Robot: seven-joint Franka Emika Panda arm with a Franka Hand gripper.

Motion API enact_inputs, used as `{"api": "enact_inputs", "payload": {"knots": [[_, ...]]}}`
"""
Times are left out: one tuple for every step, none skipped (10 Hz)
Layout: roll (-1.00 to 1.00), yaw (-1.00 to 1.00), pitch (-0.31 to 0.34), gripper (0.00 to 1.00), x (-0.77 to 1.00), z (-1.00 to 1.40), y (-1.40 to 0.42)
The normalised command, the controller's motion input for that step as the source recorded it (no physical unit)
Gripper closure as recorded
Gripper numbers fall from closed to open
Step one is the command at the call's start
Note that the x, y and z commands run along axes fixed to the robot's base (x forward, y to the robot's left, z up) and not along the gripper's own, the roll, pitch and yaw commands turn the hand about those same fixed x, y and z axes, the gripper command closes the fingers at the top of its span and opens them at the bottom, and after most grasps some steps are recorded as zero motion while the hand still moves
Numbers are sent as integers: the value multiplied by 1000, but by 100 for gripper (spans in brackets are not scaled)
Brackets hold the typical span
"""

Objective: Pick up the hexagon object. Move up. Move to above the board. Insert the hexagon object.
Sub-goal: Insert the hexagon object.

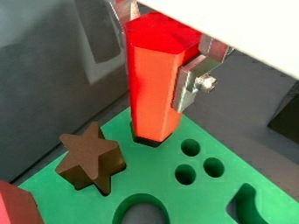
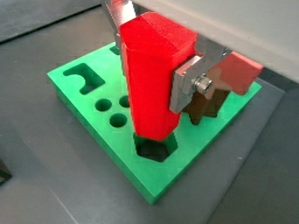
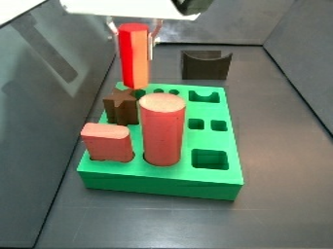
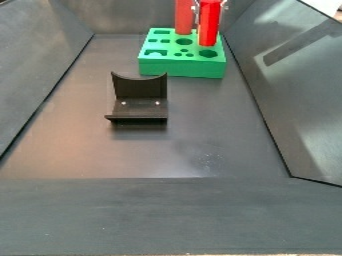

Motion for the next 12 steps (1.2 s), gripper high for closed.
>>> {"api": "enact_inputs", "payload": {"knots": [[0, 0, -29, 100, 0, -34, 0], [0, 0, -13, 100, 0, -403, 0], [0, 0, -33, 100, 0, -303, 0], [0, 0, -27, 100, 0, -183, 0], [0, 0, -20, 100, 0, 0, 0], [0, 0, -3, 100, -29, -151, 0], [0, 0, -17, 100, -106, -194, 60], [0, 0, 0, 100, -86, -66, 14], [0, 0, 0, 100, 0, -31, 0], [0, 0, -1, 100, 0, -89, 49], [-43, 0, -17, 100, 29, -40, 14], [-10, 0, 0, 100, 0, -54, 0]]}}
